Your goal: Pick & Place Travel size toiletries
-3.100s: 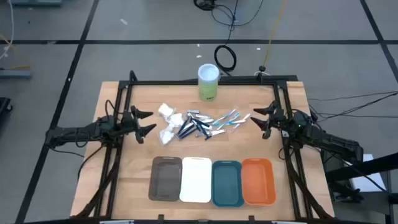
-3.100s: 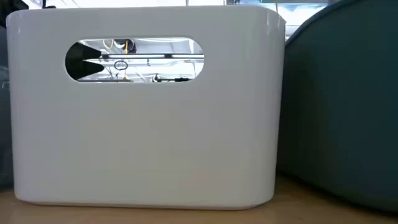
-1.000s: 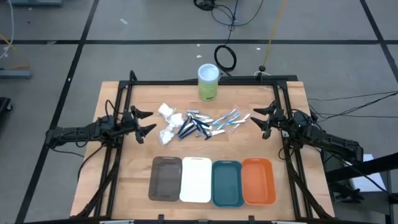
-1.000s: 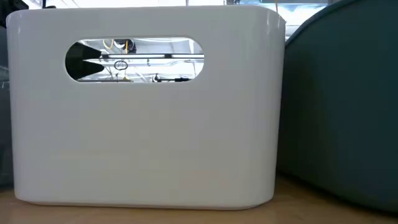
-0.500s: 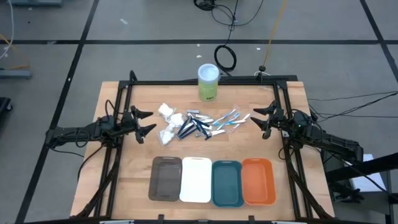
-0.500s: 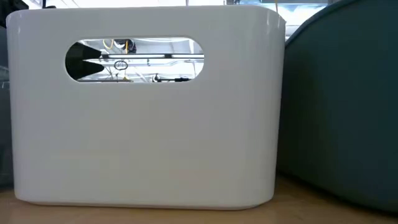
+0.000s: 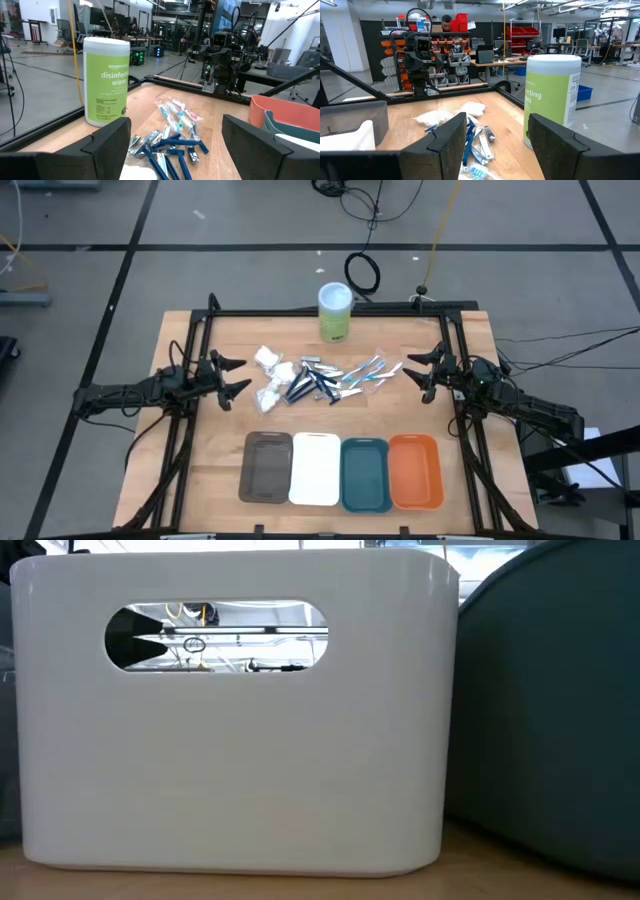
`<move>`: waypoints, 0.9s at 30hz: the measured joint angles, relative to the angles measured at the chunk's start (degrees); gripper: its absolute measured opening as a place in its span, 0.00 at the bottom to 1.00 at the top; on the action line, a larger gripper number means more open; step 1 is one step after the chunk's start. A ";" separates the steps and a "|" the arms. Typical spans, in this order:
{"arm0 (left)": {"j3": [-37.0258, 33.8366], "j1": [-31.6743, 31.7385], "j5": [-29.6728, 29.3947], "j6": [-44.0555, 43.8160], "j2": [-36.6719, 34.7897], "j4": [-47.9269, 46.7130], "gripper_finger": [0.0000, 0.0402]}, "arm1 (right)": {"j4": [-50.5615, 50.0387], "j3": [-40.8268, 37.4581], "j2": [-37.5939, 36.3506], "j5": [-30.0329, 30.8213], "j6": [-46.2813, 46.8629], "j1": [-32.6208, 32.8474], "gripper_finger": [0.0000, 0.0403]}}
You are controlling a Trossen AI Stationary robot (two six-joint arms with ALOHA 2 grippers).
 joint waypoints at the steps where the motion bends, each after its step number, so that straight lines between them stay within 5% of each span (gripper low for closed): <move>1: 0.00 0.00 0.00 0.00 0.00 -0.02 0.76 | 0.00 0.00 -0.02 -0.02 0.00 0.00 0.50; 27: 0.00 -0.01 0.00 0.00 0.00 -0.02 0.76 | 2.97 0.00 0.02 -0.02 2.12 0.00 0.50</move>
